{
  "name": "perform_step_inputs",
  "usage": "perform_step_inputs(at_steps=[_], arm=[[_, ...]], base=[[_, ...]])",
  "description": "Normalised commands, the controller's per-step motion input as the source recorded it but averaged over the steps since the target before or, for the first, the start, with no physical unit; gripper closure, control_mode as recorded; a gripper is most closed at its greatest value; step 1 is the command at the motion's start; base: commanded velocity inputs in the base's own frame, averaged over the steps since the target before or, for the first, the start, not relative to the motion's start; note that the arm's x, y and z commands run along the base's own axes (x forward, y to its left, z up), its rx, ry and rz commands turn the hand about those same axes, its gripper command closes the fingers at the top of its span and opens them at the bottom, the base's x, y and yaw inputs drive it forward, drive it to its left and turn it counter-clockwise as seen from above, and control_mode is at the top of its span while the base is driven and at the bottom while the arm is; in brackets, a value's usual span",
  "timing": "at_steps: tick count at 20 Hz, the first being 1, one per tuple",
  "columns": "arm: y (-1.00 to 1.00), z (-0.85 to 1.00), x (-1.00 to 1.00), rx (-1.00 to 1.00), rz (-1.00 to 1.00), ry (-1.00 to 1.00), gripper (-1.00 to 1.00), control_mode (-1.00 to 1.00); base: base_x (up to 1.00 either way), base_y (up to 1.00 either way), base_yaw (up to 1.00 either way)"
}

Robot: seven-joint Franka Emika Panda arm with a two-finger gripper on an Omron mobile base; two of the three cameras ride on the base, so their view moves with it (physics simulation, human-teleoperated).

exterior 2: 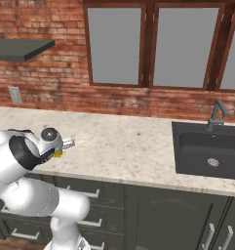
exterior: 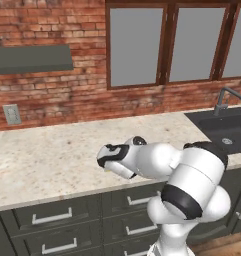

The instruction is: Move the mug from next to the sink to the open cabinet. Then, move the bowl with the peach to the fridge to clear the area for faucet cleaning.

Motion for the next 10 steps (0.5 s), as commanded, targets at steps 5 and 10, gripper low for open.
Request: perform_step_inputs(at_steps=[5, 10], arm=[[0.03, -0.01, 0.43, 0.0, -0.03, 0.01, 1.0, -1.0], [0.0, 0.0, -0.03, 0.0, 0.0, 0.0, 1.0, -1.0]], base=[[0.0, 0.0, 0.0], [0.0, 0.0, 0.0]])
